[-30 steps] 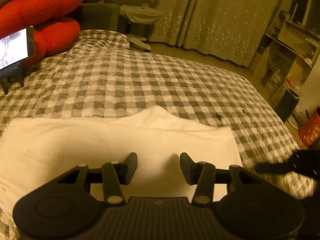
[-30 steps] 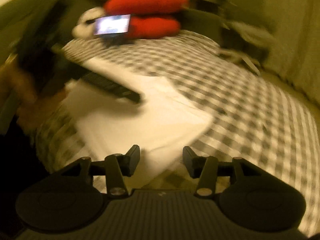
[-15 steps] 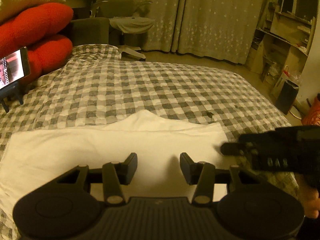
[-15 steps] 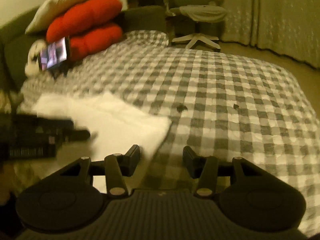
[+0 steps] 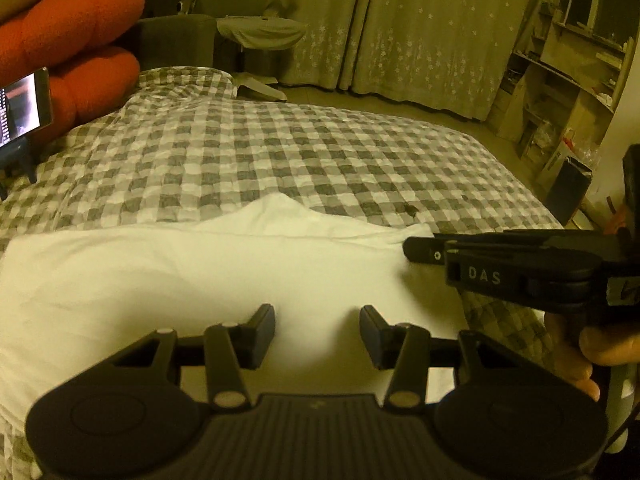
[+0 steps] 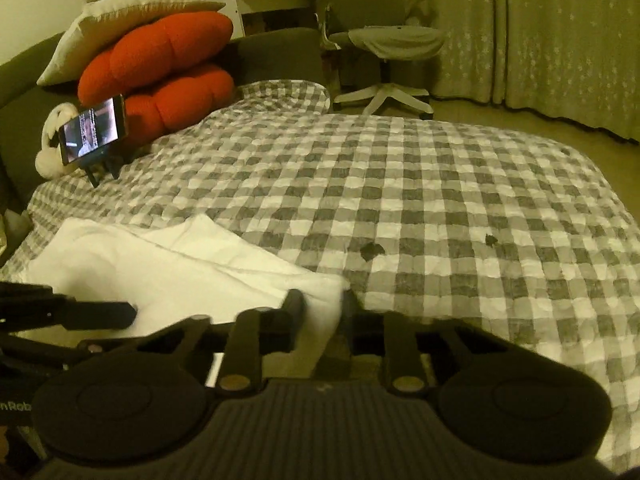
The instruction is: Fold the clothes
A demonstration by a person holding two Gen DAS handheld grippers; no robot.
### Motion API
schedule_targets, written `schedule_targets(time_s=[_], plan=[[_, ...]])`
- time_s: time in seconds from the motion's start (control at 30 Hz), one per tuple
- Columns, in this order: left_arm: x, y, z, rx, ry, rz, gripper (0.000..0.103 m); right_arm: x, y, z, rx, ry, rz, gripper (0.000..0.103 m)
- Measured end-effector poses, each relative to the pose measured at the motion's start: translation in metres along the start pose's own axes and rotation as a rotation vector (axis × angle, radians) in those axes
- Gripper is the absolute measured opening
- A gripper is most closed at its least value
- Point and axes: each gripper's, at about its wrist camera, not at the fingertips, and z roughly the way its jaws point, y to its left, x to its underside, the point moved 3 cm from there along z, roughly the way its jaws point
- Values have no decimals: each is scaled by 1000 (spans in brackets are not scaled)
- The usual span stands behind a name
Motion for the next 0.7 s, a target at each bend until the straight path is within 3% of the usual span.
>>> schedule_targets(time_s=[0.43,0.7], plan=[[-2,3,-3,2,4,-12,48,-6,-16,3,-99,16,167,29],[-4,8,-5,13,5,-30,49,-5,-12,-1,-63,-5,133,10]])
